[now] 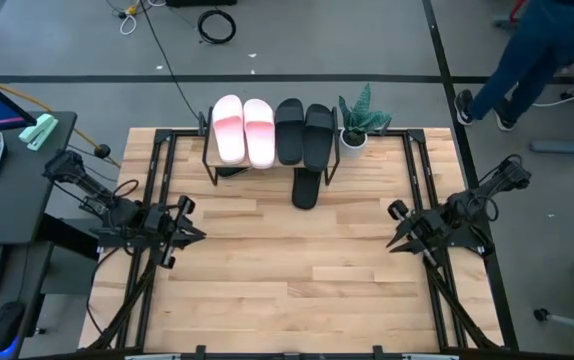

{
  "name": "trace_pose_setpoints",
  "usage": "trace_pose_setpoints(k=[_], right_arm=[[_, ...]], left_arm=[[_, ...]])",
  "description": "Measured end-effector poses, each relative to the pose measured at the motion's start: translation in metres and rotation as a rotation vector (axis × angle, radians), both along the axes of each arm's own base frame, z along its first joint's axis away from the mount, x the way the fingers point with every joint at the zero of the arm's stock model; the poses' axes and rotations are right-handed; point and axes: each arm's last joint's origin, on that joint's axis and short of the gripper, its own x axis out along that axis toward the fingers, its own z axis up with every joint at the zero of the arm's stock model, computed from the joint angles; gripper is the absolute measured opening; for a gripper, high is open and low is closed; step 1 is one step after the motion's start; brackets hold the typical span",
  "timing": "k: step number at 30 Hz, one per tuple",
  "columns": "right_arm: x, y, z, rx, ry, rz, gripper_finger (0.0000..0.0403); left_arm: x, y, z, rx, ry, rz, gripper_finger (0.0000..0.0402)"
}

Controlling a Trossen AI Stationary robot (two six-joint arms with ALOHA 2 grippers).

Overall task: Pick and place slides into the shelf
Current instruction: Return to Home Position

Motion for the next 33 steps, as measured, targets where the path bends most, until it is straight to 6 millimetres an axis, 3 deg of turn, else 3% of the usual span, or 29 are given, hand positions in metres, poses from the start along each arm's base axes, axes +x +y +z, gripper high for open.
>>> trace_pose_setpoints(k=[7,19,33], right_arm=[[0.003,0.002,-0.025,0.079,-0.014,0.012,0.0063],[0.004,0.002,-0.028,0.025,-0.018,0.006,0.0063],[0.005,0.003,-0.055,-0.111,0.226,0.004,0.0063]], left_arm=[[0.000,0.000,0.000,-0.028,0.007,-0.010,0.0035],[0.000,0.000,0.000,-0.048,0.011,-0.016,0.0031],[0.000,0.000,0.000,-0.048,0.012,-0.016,0.0040]])
